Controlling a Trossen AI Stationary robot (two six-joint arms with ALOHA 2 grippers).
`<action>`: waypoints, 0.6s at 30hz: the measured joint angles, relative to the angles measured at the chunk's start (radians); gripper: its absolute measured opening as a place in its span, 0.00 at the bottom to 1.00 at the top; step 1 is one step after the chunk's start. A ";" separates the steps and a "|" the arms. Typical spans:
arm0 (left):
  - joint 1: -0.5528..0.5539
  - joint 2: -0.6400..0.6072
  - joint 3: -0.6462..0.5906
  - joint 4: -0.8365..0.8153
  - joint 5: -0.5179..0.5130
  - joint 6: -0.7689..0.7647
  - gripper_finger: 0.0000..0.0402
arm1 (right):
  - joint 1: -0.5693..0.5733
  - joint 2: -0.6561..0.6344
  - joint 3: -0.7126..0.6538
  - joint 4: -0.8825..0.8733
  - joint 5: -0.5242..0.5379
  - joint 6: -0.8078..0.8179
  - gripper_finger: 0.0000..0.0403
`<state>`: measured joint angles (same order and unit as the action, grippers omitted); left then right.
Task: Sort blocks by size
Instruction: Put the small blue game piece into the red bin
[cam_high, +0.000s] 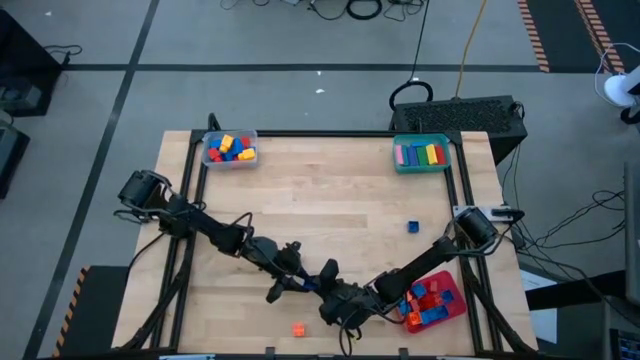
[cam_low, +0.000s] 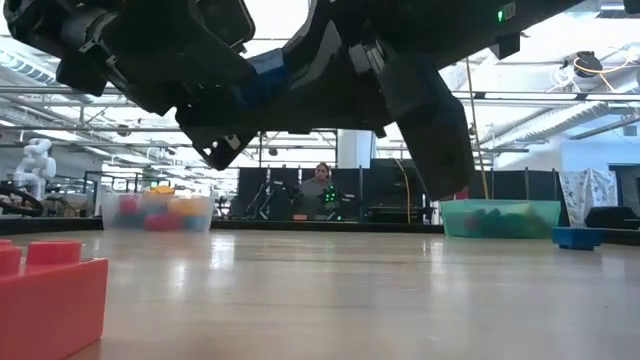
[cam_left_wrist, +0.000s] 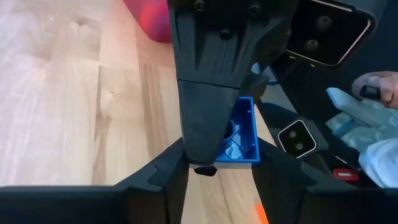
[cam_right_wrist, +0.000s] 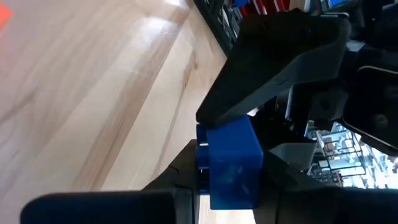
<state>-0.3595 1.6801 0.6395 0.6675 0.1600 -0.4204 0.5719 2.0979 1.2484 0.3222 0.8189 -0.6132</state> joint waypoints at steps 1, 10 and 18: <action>0.000 0.000 0.000 0.000 -0.001 0.005 0.41 | 0.004 0.000 0.000 0.002 0.003 0.017 0.18; 0.003 -0.002 0.000 -0.005 -0.016 0.029 0.58 | 0.074 -0.138 -0.001 -0.178 0.069 0.450 0.18; -0.006 -0.002 0.000 -0.040 -0.041 0.067 0.60 | 0.164 -0.421 0.001 -0.844 -0.289 1.307 0.21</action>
<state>-0.3651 1.6783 0.6399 0.6276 0.1191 -0.3537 0.7361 1.6772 1.2495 -0.5214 0.5303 0.6935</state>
